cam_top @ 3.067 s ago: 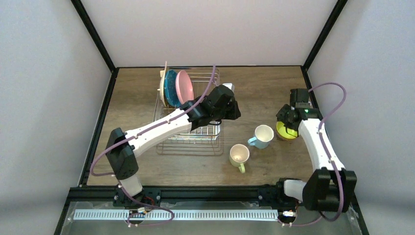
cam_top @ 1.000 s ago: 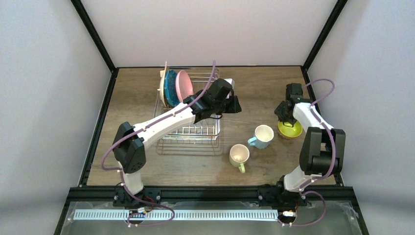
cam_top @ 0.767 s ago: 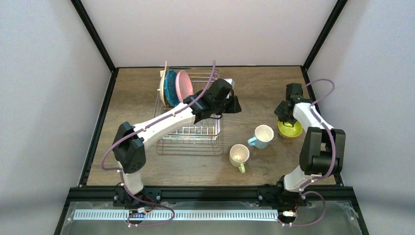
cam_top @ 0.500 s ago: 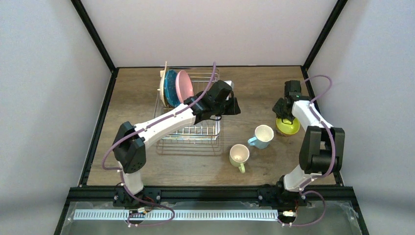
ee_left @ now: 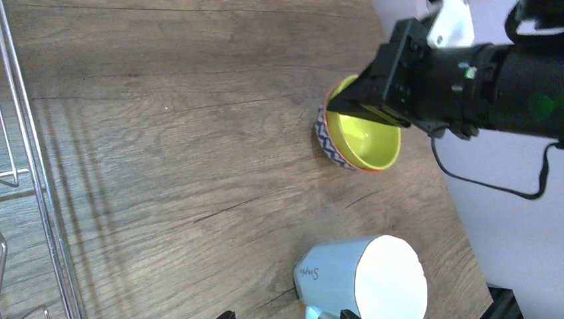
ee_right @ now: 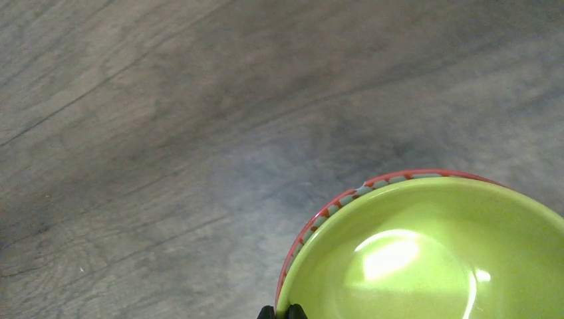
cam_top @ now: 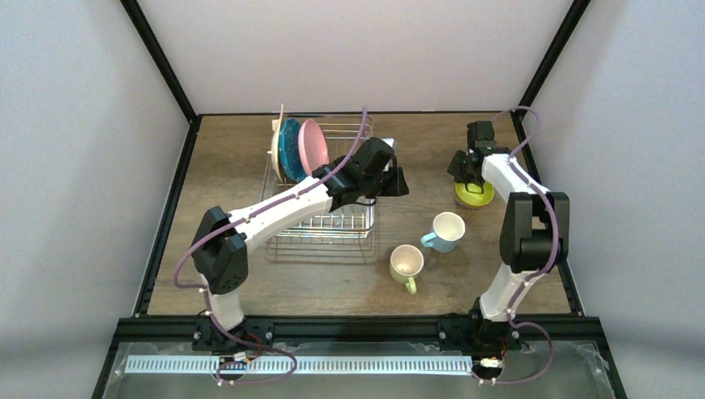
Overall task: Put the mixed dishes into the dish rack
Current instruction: Grab the bowl from the bowl.
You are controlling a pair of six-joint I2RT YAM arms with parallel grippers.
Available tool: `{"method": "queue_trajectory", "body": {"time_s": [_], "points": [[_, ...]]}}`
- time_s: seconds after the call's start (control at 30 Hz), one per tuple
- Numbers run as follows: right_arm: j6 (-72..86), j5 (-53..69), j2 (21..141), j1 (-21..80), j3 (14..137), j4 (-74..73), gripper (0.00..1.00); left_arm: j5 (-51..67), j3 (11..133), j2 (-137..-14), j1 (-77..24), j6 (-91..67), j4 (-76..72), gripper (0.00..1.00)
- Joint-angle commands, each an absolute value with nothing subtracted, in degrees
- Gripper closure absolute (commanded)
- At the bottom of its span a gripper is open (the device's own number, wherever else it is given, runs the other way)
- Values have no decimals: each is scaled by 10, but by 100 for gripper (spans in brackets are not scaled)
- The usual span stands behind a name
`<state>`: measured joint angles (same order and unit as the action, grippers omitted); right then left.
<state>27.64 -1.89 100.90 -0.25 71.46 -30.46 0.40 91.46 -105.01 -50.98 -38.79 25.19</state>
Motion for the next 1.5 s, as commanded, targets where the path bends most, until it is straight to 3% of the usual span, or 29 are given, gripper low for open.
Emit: {"method": "queue_trajectory", "body": {"time_s": [0.0, 0.23, 1.23, 1.47], "points": [[250, -4, 1058, 29, 770, -285, 99, 11, 910, -1063, -507, -388, 251, 11], [243, -11, 1091, 57, 825, -301, 99, 4, 911, -1063, -505, -394, 251, 11], [229, -1, 1008, 58, 856, -333, 99, -24, 934, -1043, -504, -439, 256, 11], [245, 68, 968, 58, 870, -328, 99, -50, 960, -1007, -504, -427, 289, 11]]}}
